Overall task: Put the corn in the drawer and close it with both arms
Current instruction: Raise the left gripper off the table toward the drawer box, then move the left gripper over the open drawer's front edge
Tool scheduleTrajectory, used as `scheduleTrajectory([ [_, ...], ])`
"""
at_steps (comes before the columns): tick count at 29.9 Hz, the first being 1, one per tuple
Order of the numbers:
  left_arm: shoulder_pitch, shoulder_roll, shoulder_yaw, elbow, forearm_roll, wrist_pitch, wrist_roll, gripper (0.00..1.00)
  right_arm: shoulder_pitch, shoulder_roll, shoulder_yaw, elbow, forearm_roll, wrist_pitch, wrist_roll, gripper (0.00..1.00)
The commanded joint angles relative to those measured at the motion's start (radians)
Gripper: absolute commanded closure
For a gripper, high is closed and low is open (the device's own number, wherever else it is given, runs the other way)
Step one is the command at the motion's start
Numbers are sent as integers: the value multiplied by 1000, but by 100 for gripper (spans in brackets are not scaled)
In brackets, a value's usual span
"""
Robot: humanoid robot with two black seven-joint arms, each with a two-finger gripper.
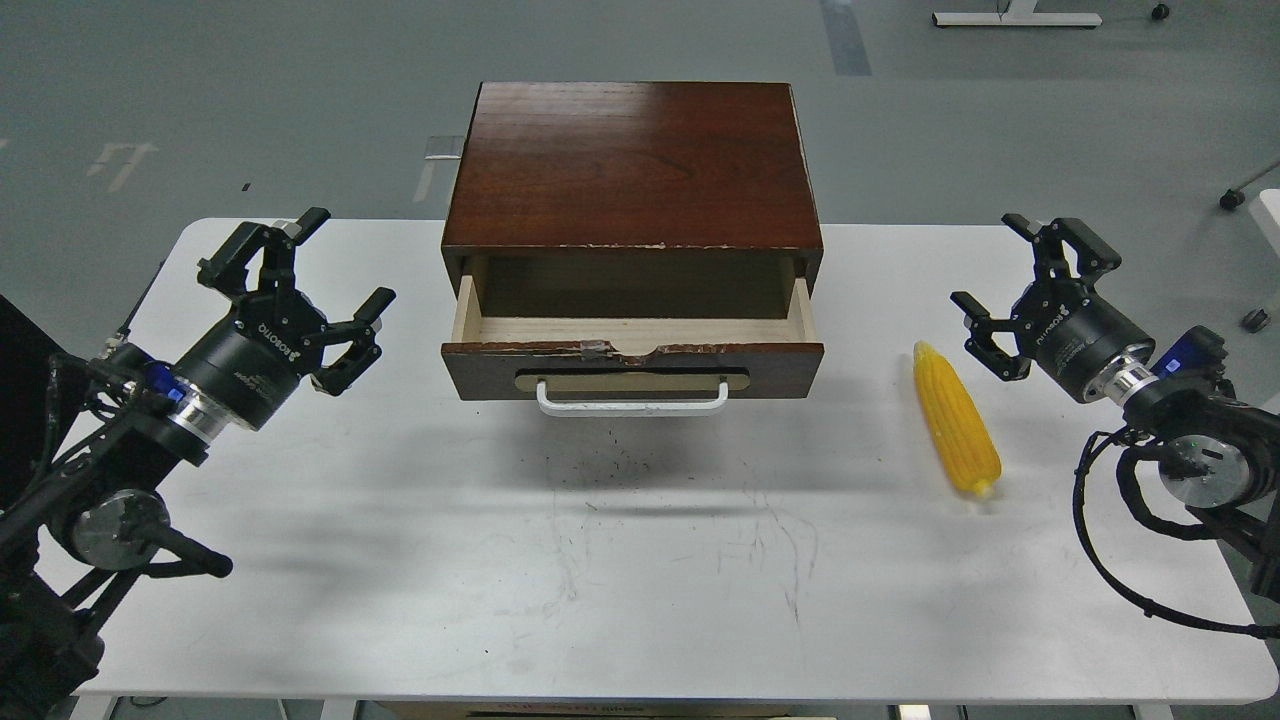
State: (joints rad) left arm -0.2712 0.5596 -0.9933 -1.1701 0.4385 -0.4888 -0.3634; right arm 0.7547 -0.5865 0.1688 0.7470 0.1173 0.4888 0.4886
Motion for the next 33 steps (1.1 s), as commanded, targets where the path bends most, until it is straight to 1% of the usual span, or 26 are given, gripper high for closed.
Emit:
scheduleTrajectory([
  [1, 1, -3, -2, 0, -1, 0, -2, 1, 3, -1, -2, 2, -4, 0, 0, 4],
  [5, 4, -1, -2, 0, -1, 0, 6, 1, 5, -3, -3, 2, -5, 0, 0, 4],
  [11, 1, 26, -7, 4, -4, 0, 6, 1, 12, -4, -5, 2, -7, 0, 0, 3],
  [12, 1, 42, -7, 4, -4, 0, 0, 1, 12, -6, -5, 2, -8, 0, 0, 3],
  [16, -14, 86, -10, 3, -3, 0, -2, 1, 12, -12, -5, 5, -8, 0, 0, 3],
  [19, -45, 135, -11, -16, 6, 0, -5, 1, 11, -16, -5, 6, -10, 0, 0, 3],
  [22, -74, 175, -13, -74, 22, 0, -17, 1, 12, -18, -5, 5, -10, 0, 0, 3],
  [24, -117, 204, -13, -126, 54, 0, -37, 1, 12, -18, -5, 5, -10, 0, 0, 3],
  [26, -179, 220, -13, -186, 151, 0, -63, 1, 15, -23, -3, 5, -10, 0, 0, 3],
  [30, -259, 214, -8, -261, 340, 0, -72, 1, 17, -29, -3, 3, -10, 0, 0, 2],
  [32, -293, 194, 2, -333, 501, 0, -88, 2, 15, -35, -3, 3, -11, 0, 0, 3],
  [33, -301, 184, 5, -350, 543, 0, -92, 2, 15, -36, -3, 3, -11, 0, 0, 3],
])
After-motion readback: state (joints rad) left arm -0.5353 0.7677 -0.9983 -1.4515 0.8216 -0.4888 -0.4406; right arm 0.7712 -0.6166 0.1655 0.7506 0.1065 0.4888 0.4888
